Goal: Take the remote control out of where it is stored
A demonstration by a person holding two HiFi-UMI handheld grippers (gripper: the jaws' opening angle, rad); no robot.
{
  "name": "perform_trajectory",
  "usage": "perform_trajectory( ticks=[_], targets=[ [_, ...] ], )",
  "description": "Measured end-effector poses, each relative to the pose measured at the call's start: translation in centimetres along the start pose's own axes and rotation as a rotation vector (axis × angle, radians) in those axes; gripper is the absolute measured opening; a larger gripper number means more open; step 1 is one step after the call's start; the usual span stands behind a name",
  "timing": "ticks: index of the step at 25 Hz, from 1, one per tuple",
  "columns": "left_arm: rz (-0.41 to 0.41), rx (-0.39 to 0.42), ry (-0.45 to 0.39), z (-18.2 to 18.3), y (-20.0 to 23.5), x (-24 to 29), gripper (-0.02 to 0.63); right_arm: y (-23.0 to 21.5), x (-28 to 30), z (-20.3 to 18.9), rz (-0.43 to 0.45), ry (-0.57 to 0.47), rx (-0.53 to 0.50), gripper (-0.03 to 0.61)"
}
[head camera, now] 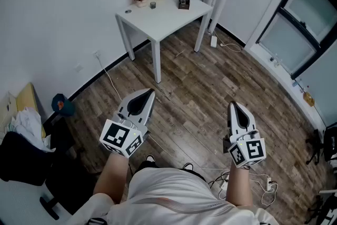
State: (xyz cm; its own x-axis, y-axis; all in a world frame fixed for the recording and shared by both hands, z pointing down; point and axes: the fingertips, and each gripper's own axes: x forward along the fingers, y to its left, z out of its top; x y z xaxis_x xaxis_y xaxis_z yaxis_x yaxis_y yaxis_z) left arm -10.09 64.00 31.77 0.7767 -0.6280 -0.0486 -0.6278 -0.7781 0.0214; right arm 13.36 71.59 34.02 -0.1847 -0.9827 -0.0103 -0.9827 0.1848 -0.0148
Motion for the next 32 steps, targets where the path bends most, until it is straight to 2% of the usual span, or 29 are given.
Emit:
perform_trajectory(
  ticks=[4,15,24,29,32],
  targets=[
    [-0.004,0.015,-0.012,0.4,0.7,0.3,0.005,-0.1,0.7,0.3,-0.006,-0.016,-0.009,0.015],
    [0.001,-0.004,-0.005,-0.4,3.1,-1.0,0.005,2.3,2.3,-0.3,0.008,-0.009,-0.027,0.017],
    [-0.005,-0.019,-0.006,-1.2,8.8,-3.2,0.005,7.2,6.3,-1.3,0.048,0.001,0.017,0.017],
    [-0.005,-0.044,-0.001,-1.7,12.1,-4.1,0.005,9.4,8.9,-2.0,0.051,0.015,0.082,0.017],
    [-0.009,-0.056,-0.010,-1.8,13.2,-4.1,0.005,10.4,10.3,-2.1,0.073,0.035,0.074,0.017]
  ],
)
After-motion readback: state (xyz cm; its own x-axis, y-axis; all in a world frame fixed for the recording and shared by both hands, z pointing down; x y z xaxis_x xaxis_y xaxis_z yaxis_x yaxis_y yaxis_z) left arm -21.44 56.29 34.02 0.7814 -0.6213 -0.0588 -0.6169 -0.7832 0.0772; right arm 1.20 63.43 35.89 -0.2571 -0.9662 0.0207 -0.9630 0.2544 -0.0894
